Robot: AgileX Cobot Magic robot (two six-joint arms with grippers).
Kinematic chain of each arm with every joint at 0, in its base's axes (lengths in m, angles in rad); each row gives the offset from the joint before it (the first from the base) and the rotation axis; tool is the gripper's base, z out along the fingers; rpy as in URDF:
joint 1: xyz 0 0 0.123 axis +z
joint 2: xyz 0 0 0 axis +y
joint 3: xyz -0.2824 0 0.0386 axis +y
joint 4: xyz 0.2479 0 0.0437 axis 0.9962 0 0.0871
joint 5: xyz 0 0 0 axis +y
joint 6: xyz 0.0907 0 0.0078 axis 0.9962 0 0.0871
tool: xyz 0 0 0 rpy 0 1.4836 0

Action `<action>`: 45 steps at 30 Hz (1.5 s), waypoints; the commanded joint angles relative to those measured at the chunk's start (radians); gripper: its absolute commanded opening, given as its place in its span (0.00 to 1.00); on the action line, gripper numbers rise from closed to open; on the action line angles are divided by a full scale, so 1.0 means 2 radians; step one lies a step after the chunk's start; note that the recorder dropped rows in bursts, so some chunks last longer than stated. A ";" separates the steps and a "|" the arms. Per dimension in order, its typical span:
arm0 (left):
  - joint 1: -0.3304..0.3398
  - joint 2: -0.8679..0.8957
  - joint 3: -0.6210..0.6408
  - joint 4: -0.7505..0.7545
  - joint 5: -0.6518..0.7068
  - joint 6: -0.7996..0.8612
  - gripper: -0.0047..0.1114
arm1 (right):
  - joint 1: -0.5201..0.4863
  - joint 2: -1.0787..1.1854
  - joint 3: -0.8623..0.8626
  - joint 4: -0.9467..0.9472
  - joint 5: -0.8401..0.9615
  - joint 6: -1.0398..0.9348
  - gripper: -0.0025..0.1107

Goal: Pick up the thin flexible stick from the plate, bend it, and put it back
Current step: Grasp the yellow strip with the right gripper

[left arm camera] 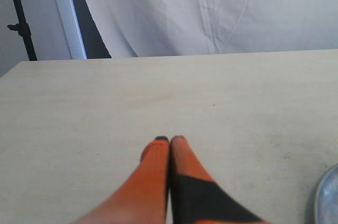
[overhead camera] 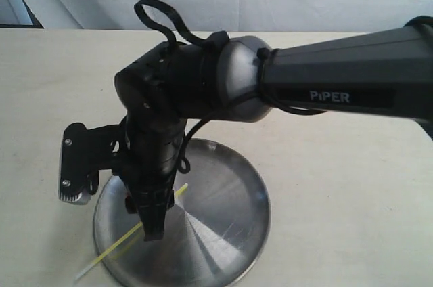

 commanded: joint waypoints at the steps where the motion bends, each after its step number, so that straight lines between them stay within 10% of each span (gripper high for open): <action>1: 0.000 -0.004 0.000 0.000 -0.004 0.001 0.04 | 0.009 0.005 -0.004 0.009 0.003 -0.005 0.49; 18: 0.000 -0.004 0.000 0.000 -0.004 0.001 0.04 | 0.007 0.077 -0.004 -0.051 -0.014 0.015 0.47; 25: 0.000 -0.004 0.000 0.000 -0.004 0.001 0.04 | 0.007 0.097 -0.004 -0.075 -0.010 0.045 0.02; 45: 0.000 -0.004 0.000 0.000 -0.004 0.001 0.04 | 0.007 -0.031 -0.004 -0.129 0.042 0.210 0.01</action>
